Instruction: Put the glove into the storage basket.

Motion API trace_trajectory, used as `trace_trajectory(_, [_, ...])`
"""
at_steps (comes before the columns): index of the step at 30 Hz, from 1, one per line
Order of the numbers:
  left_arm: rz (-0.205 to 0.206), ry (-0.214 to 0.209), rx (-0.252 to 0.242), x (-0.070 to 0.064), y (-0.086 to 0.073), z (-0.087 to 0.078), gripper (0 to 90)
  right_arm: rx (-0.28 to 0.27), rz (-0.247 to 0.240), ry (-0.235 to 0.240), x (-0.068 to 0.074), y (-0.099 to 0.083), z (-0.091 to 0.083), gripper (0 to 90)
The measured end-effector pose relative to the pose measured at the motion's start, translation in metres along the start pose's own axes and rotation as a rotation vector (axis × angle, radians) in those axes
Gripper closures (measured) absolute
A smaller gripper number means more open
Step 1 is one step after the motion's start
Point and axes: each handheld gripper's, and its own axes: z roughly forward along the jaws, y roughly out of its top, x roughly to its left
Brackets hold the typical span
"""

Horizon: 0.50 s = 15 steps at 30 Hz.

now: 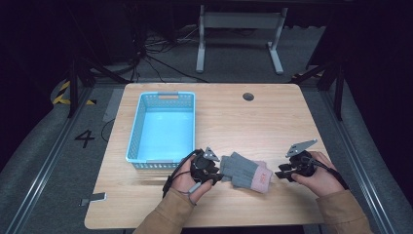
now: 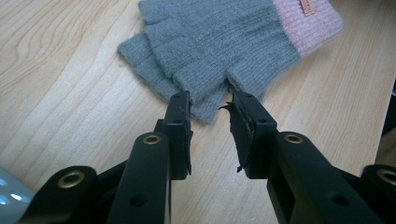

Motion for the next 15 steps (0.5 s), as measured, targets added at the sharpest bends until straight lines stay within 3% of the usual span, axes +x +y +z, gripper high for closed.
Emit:
trace_trajectory(7, [-0.001, -0.011, 0.011, 0.001, -0.001, 0.009, 69.8, 0.019, -0.039, 0.038, 0.004, 0.002, 0.007, 66.3])
trace_trajectory(15, [-0.005, -0.022, 0.035, 0.002, -0.002, 0.022, 67.8, 0.013, -0.064, 0.042, 0.007, 0.006, 0.012, 67.6])
